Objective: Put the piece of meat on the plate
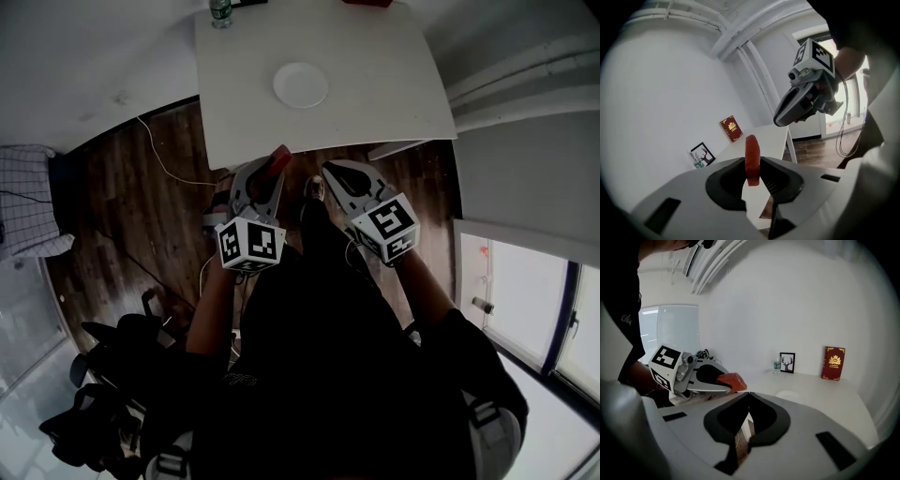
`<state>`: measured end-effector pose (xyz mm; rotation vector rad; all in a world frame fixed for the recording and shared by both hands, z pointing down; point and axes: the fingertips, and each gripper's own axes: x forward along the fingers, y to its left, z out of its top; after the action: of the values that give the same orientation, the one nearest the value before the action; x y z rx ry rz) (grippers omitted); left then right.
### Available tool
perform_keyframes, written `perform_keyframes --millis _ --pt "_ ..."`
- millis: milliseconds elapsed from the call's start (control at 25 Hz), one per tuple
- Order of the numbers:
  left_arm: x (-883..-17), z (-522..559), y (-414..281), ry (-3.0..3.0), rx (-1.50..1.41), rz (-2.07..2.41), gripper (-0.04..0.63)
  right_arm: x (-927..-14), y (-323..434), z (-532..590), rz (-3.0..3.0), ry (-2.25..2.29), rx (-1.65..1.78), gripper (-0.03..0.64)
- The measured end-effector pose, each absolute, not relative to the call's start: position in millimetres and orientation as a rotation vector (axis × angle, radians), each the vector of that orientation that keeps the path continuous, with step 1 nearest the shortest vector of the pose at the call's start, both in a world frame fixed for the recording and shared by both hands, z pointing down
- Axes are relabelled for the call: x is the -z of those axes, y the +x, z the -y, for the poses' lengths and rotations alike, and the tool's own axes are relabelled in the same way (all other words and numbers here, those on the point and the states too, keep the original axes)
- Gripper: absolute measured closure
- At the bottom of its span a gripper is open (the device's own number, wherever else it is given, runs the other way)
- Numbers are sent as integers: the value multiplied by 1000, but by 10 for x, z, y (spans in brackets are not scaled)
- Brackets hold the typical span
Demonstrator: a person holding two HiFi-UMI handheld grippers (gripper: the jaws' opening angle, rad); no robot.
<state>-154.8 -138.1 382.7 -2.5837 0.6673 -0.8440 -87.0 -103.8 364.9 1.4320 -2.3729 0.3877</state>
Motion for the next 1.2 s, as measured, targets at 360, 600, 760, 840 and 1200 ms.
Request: perform_keyframes --millis 360,600,760,840,1200 --pt "-4039 1898 -1051 -2458 982 -600 508 -3957 -270 1710 2377 1441 -495 595" --pt "-4347 2290 -778 -2304 1108 -549 508 -4290 -119 1962 2363 1385 -467 595" --pt "-4609 2520 -602 -2261 1165 -496 508 -4458 0 2101 2351 1376 -484 595" --pt "-4728 2585 -565 -2223 1204 -471 508 -4527 35 2148 2337 1358 -458 595" --pt "-5217 2826 -407 -2128 1351 -359 506 -4877 206 2345 2348 1379 -561 595"
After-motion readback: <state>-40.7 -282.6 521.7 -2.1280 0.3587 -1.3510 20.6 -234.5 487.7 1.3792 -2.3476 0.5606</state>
